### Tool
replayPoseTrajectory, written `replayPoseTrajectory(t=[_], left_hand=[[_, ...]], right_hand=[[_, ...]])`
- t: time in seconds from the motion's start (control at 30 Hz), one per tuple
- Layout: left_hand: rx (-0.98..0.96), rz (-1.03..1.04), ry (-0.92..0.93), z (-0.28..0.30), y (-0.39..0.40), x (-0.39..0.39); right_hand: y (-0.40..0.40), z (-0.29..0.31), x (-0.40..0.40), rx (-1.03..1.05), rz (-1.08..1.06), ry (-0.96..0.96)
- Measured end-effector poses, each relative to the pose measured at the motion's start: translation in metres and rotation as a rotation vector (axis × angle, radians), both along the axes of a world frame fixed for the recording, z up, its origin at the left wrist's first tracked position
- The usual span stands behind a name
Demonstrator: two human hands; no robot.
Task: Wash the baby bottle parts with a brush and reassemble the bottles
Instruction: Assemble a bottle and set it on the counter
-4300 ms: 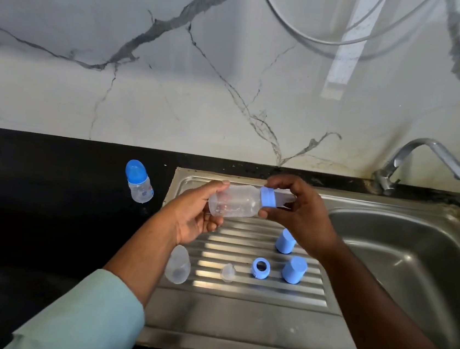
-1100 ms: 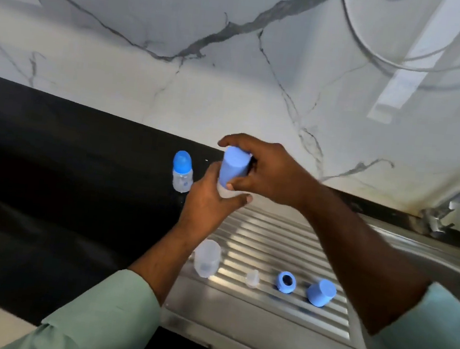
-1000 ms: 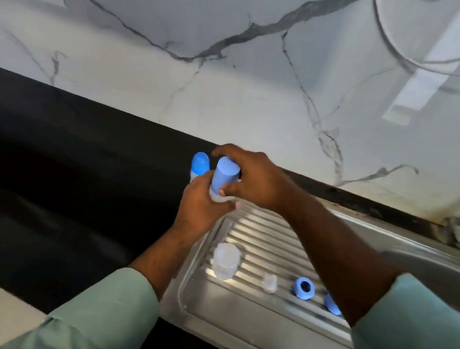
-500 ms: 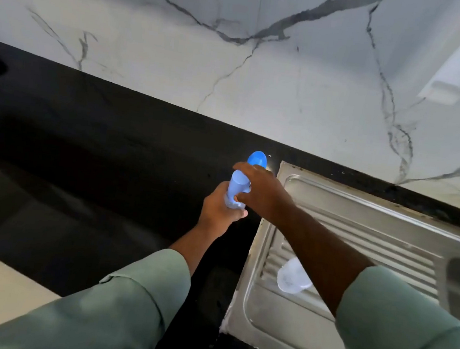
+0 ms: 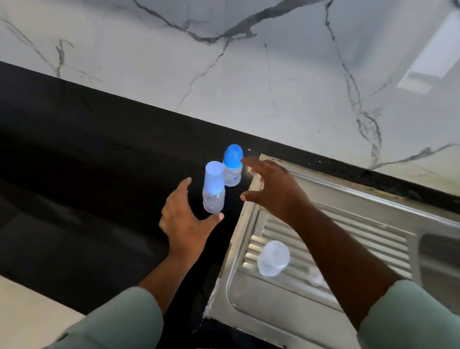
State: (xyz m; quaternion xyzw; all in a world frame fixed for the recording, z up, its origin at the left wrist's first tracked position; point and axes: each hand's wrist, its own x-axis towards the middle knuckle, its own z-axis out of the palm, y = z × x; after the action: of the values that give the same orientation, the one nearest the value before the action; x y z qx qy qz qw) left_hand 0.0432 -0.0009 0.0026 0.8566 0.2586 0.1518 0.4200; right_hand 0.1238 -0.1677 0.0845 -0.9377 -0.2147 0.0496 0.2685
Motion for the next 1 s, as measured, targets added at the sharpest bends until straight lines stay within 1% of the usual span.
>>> replayPoseTrajectory(t=[0.07, 0.13, 0.23, 0.3, 0.33, 0.37, 0.4, 0.47, 0.5, 0.57, 0.63, 0.73, 0.8, 0.9, 0.93, 0.97, 1.0], left_hand=[[0.042, 0.029, -0.097, 0.011, -0.026, -0.025], [0.088, -0.041, -0.269, 0.02, -0.056, -0.041], [0.183, -0.262, -0.538, 0.038, -0.1, -0.043], [0.198, -0.462, -0.646, 0.046, -0.131, -0.041], [0.185, -0.553, -0.635, 0.048, -0.146, -0.041], [0.154, -0.621, -0.554, 0.048, -0.161, -0.043], [0.118, -0.654, -0.409, 0.043, -0.178, -0.045], [0.042, -0.662, -0.033, 0.025, -0.205, -0.048], [0.058, -0.67, 0.119, 0.013, -0.213, -0.048], [0.132, -0.698, 0.277, -0.009, -0.226, -0.043], [0.165, -0.695, 0.343, -0.022, -0.233, -0.036], [0.191, -0.684, 0.401, -0.042, -0.239, -0.028], [0.098, -0.642, 0.402, -0.055, -0.24, -0.026], [-0.084, -0.596, 0.356, -0.062, -0.237, -0.019], [-0.129, -0.57, 0.308, -0.055, -0.24, -0.017], [-0.139, -0.526, 0.204, -0.045, -0.243, -0.014], [-0.09, -0.499, 0.042, -0.029, -0.247, -0.01]], right_hand=[[-0.035, 0.002, -0.007, 0.0, -0.036, -0.022], [-0.073, 0.0, -0.014, -0.024, -0.068, -0.015], [-0.121, -0.012, -0.025, -0.046, -0.121, 0.035], [-0.147, -0.022, -0.032, -0.075, -0.143, 0.065], [-0.157, -0.027, -0.034, -0.107, -0.144, 0.073], [-0.166, -0.031, -0.036, -0.148, -0.142, 0.072], [-0.177, -0.035, -0.04, -0.192, -0.138, 0.069], [-0.194, -0.04, -0.045, -0.293, -0.12, 0.065], [-0.2, -0.043, -0.047, -0.352, -0.103, 0.072], [-0.211, -0.048, -0.052, -0.479, -0.058, 0.109], [-0.217, -0.055, -0.057, -0.612, 0.002, 0.172], [-0.221, -0.073, -0.063, -0.786, 0.092, 0.236], [-0.223, -0.085, -0.068, -0.828, 0.128, 0.244], [-0.228, -0.097, -0.072, -0.786, 0.131, 0.172], [-0.23, -0.095, -0.072, -0.765, 0.122, 0.148], [-0.233, -0.09, -0.069, -0.732, 0.103, 0.12], [-0.236, -0.083, -0.067, -0.694, 0.072, 0.083]])
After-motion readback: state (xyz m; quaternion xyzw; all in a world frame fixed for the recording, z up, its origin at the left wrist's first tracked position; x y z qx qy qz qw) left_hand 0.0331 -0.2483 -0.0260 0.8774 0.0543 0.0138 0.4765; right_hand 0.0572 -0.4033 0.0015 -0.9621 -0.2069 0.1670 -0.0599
